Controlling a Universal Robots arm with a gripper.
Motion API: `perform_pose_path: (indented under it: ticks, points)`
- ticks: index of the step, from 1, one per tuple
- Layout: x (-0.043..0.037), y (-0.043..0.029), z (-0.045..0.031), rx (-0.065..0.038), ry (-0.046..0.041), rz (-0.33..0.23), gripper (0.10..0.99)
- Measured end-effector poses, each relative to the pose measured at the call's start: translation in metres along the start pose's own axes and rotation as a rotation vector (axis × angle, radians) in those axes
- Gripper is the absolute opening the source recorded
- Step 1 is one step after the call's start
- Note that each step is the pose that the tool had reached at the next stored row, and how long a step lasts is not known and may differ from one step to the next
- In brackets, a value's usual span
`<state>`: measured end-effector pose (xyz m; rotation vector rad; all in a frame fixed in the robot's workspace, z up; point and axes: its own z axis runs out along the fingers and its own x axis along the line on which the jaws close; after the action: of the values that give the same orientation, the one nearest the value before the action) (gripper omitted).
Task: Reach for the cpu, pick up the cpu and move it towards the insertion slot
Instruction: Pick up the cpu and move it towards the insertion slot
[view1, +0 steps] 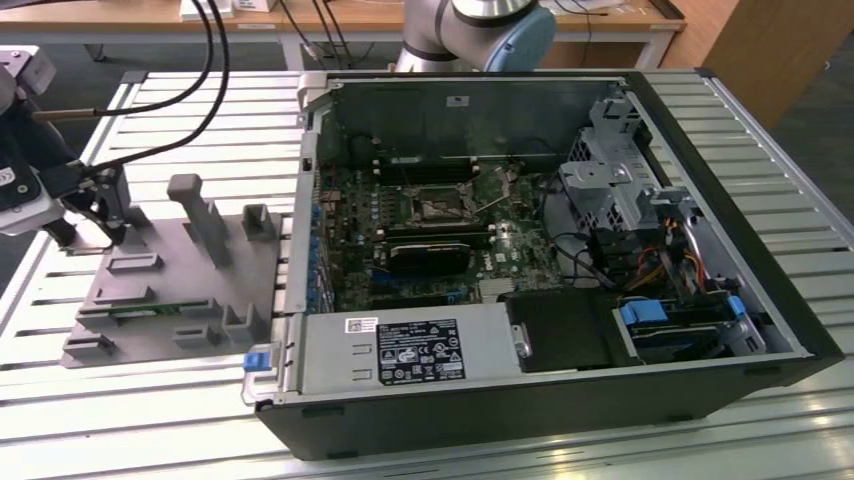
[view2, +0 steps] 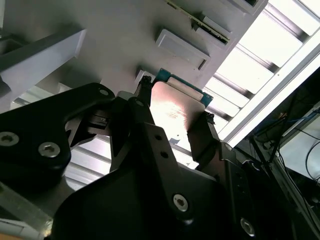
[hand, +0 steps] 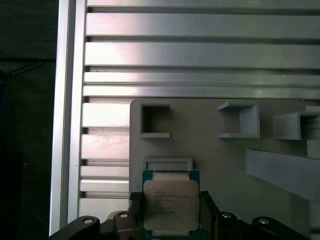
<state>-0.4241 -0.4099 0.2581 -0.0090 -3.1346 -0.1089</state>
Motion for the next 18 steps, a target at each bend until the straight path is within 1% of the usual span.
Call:
perform_pose_path:
  ticks: [5, 18]
  points:
    - [0.0, 0.0004, -0.005, 0.0, 0.0001, 0.0, 0.541]
    - [0.0001, 0.0011, -0.0153, 0.0, 0.0001, 0.0, 0.541]
